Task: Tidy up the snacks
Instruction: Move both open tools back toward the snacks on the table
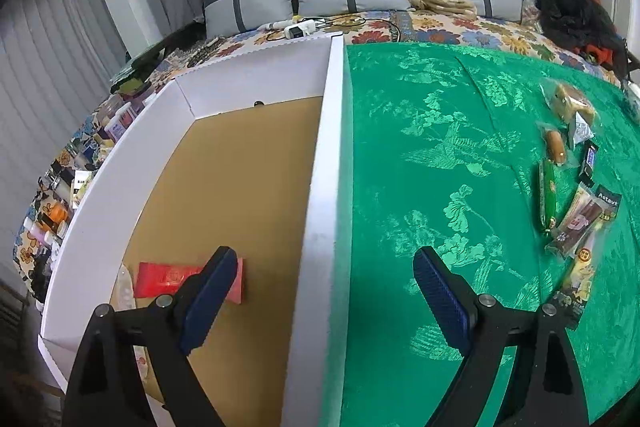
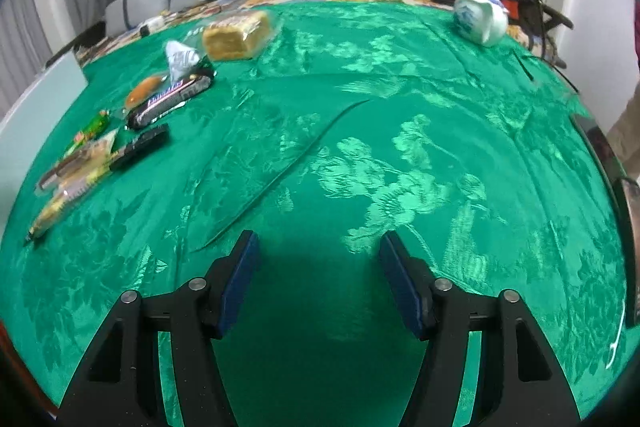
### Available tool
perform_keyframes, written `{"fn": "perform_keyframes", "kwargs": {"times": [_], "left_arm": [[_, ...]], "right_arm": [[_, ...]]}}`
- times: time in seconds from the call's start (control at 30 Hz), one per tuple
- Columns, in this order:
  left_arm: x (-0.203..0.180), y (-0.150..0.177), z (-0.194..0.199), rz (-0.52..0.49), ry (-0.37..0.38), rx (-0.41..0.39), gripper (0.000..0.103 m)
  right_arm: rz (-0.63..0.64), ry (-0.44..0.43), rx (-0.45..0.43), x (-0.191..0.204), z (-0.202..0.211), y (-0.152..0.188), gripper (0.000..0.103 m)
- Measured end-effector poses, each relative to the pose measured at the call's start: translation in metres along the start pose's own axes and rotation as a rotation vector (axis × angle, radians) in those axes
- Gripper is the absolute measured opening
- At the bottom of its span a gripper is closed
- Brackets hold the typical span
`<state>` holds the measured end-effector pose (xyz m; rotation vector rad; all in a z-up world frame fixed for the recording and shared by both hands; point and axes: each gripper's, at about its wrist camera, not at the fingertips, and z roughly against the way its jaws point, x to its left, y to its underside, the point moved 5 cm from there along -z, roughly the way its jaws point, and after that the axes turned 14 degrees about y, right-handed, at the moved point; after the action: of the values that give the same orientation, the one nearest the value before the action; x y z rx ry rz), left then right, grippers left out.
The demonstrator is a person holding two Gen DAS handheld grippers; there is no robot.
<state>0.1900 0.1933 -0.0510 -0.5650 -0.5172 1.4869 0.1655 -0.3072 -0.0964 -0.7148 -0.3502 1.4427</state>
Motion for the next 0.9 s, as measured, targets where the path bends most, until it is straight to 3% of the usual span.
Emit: {"fn": "perform_keyframes", "kwargs": {"times": [0.27,0.37,0.5,0.57,0.63,0.8,0.9], "left_arm": [[-0.011,-0.001,0.004,-0.075,-0.035,-0.031,0.090],[-0.015,-0.007,0.029,-0.079,-0.116,-0.141,0.090],[-0.040,-0.013,0.072,-0.094,-0.168,-0.292,0.093],[-0.063,-0.013,0.093,-0.108,-0.120,-0.359,0.100],[-0.082,-0.009,0.101,-0.102,-0.047,-0.378,0.103],[-0.134,0.013,0.068,-0.060,0.169,-0.233,0.103],[-0.163,0.035,0.047,-0.081,0.207,-0.159,0.103]], "right_arm": [[0.069,-0.013,0.000,0.011,-0.007,-0.003,0.082],[0.064,-0.022,0.003,0.010,-0.008,-0.003,0.084],[0.064,-0.022,0.003,0.010,-0.008,-0.003,0.084],[0.064,-0.022,0.003,0.010,-0.008,-0.003,0.085],[0.063,-0.022,0.003,0.010,-0.008,-0.003,0.085],[0.064,-0.020,0.004,0.009,-0.008,-0.002,0.086],[0.064,-0.020,0.005,0.008,-0.008,-0.002,0.086]]}}
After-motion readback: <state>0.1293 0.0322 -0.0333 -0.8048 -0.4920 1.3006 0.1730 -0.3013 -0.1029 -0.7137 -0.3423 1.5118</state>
